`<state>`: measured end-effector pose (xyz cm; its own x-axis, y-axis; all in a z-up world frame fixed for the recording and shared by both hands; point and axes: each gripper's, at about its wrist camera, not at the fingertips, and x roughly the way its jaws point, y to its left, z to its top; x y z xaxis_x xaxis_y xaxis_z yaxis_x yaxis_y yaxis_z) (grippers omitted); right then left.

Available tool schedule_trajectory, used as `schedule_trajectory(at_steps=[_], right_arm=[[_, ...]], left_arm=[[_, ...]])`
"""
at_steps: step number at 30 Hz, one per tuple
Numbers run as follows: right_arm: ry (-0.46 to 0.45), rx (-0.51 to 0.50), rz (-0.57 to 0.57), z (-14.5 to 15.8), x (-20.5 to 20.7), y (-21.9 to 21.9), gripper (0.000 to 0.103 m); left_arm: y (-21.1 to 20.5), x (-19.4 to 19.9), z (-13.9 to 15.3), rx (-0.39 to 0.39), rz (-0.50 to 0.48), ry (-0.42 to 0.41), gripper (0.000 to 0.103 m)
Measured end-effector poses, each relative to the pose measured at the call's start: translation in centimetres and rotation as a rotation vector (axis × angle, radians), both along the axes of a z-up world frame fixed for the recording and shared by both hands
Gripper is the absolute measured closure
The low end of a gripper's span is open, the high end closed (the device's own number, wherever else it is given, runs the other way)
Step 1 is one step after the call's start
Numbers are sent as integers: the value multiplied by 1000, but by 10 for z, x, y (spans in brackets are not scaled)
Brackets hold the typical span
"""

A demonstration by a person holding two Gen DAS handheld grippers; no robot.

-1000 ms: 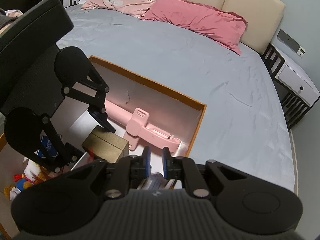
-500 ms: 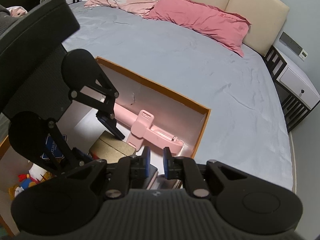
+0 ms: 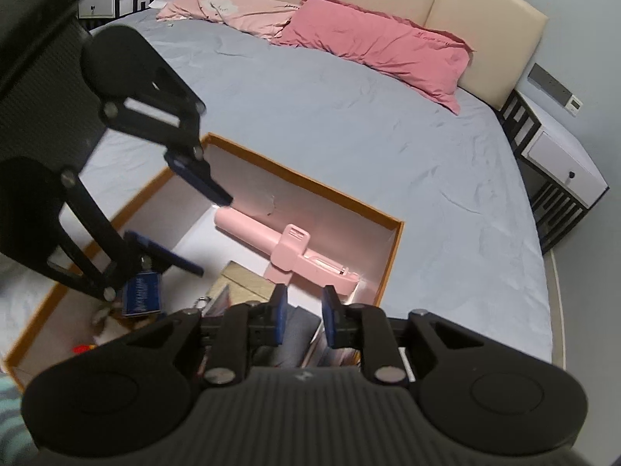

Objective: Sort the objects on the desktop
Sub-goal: 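Release the gold box into the orange box and withdraw both tools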

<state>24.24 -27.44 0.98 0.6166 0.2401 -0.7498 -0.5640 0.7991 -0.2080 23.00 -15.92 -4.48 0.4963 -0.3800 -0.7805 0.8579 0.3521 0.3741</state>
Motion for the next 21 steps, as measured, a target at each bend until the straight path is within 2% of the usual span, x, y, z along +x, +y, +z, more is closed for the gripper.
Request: schedule_trajectory(at_steps=[5, 10, 13, 17, 21], right_arm=[[-32, 41, -16, 23, -36, 4, 77], [-50, 109, -64, 36, -72, 7, 76], [-54, 158, -96, 38, -92, 7, 76], [-102, 191, -151, 33, -121, 12, 73], [-126, 236, -220, 21, -144, 16, 71]], left_arm=[[11, -26, 36, -105, 132, -16, 50], [20, -76, 60, -190, 232, -50, 49], [26, -106, 69, -239, 301, -91, 45], [34, -130, 64, -335, 450, -85, 44], [49, -145, 57, -480, 600, -43, 44]])
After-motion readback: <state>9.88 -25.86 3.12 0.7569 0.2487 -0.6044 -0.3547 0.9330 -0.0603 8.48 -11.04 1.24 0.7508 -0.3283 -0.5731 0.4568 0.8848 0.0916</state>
